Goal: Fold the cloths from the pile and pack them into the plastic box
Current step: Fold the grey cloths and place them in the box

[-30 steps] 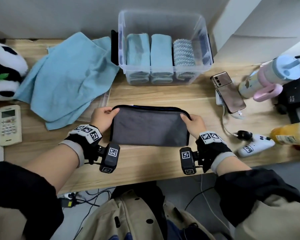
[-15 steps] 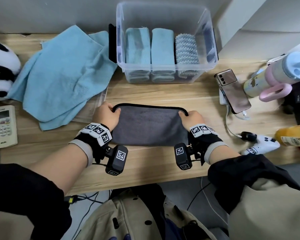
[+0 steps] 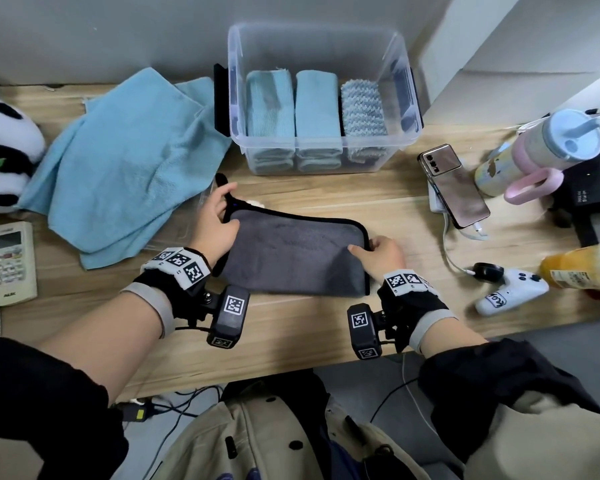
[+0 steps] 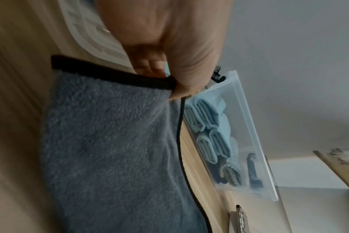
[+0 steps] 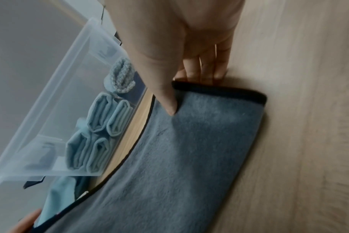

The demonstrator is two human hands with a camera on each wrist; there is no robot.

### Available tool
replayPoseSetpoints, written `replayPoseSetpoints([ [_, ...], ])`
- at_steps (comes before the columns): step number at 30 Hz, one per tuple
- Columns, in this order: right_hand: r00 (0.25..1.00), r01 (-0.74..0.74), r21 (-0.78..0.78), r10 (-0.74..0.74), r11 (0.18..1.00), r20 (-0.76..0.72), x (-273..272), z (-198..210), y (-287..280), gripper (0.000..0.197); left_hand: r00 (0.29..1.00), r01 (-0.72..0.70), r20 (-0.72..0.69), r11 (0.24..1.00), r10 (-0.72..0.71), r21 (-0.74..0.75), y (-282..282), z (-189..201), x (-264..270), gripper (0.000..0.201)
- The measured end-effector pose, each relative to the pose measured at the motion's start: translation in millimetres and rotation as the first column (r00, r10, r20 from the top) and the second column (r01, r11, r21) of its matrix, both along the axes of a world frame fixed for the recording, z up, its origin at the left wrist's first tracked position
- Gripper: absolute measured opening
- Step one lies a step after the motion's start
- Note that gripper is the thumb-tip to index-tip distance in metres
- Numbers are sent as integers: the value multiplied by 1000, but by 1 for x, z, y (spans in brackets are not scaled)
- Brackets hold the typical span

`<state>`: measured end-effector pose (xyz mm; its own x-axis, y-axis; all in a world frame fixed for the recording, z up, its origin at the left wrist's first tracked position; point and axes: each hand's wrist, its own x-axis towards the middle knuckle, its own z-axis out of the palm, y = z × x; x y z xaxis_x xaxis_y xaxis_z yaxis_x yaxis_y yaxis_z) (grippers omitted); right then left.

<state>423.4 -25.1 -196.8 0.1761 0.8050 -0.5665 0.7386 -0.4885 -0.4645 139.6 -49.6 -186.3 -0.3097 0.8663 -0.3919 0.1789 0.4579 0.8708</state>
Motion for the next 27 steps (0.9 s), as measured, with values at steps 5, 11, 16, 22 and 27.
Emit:
replayPoseSetpoints([
  [5, 998, -37, -142, 30, 989, -49, 4, 2, -16, 48, 990, -63, -130, 997, 55, -55, -9, -9, -10, 61],
  [11, 973, -41, -52, 28, 998, -229, 2, 2, -25, 26, 937, -36, -348, 999, 30, -13, -15, -4, -3, 48],
  [16, 919, -60, 233, 144, 971, -366, -16, 34, -21, 21, 855, 463, -283, 886, -435, 39, -2, 33, 39, 56],
  [22, 773, -349, 346, 476, 871, -419, -29, 109, -5, 34, 522, 836, -458, 537, -719, 110, 30, 94, 63, 94],
  [27, 737, -497, 350, 599, 794, -313, -21, 154, 11, 28, 462, 876, -436, 474, -772, 89, 40, 123, 63, 51],
])
